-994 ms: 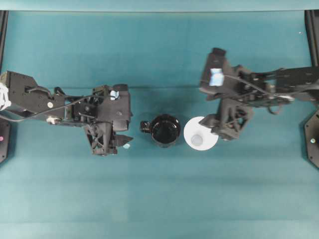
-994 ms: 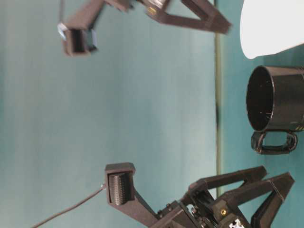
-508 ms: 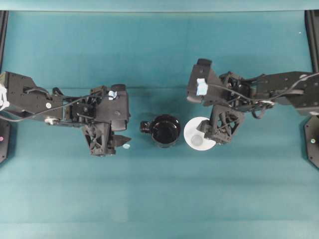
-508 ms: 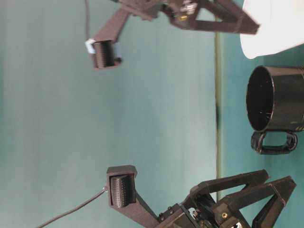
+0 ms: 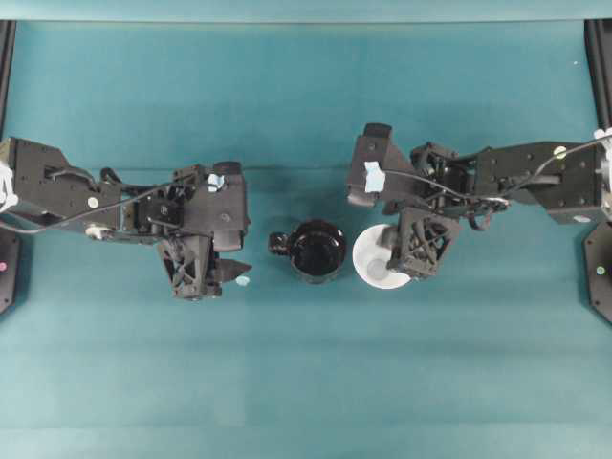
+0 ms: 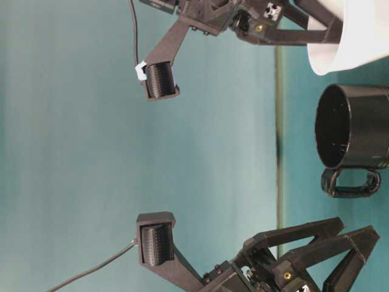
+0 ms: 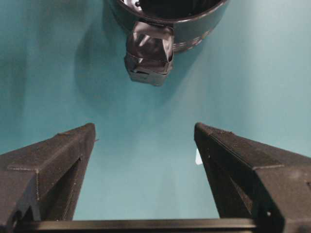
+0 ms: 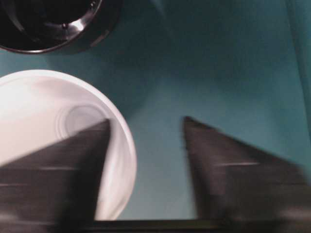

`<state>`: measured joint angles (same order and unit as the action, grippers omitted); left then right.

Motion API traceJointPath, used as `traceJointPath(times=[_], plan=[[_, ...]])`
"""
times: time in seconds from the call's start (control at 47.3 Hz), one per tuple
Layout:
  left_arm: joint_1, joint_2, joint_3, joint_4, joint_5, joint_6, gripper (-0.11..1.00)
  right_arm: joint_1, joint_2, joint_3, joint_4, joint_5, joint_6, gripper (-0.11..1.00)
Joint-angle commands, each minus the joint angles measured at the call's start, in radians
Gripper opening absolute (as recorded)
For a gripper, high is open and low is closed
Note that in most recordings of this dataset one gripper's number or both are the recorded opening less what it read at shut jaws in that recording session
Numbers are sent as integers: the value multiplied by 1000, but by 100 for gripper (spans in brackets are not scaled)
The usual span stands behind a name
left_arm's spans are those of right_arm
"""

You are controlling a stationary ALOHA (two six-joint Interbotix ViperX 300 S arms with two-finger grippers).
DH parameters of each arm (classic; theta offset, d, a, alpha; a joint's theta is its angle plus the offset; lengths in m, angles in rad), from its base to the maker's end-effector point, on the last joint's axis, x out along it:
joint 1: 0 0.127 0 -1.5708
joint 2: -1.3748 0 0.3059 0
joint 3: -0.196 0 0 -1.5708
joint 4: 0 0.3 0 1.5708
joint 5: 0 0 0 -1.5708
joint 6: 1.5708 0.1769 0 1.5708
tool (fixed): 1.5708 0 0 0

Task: Put a paper cup into the cup holder on your left arm.
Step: 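Move the right gripper over the white paper cup and grasp its rim, then lift the white cup and carry it left over the black mug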

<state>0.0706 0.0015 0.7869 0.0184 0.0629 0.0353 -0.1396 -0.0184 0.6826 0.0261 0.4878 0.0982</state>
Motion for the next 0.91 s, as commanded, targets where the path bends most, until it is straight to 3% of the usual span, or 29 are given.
traceJointPath(times=[0.0, 0.106, 0.233, 0.55, 0.783, 0.888], plan=[[-3, -14, -6, 2, -3, 2, 90, 6, -6, -20, 5, -6, -5, 33], [-2, -14, -6, 2, -5, 0, 90, 8, -6, -25, 14, -2, -3, 11], [-3, -14, -6, 2, -3, 0, 90, 8, -12, -25, 21, 0, -2, -1], [-2, -14, -6, 2, -3, 0, 90, -12, -103, -26, 64, 66, 2, -1], [-2, -14, -6, 2, -3, 0, 90, -44, -181, -29, 183, 161, 0, -1], [-3, -14, -6, 2, -5, -2, 90, -46, -199, -48, 196, 149, 3, -1]])
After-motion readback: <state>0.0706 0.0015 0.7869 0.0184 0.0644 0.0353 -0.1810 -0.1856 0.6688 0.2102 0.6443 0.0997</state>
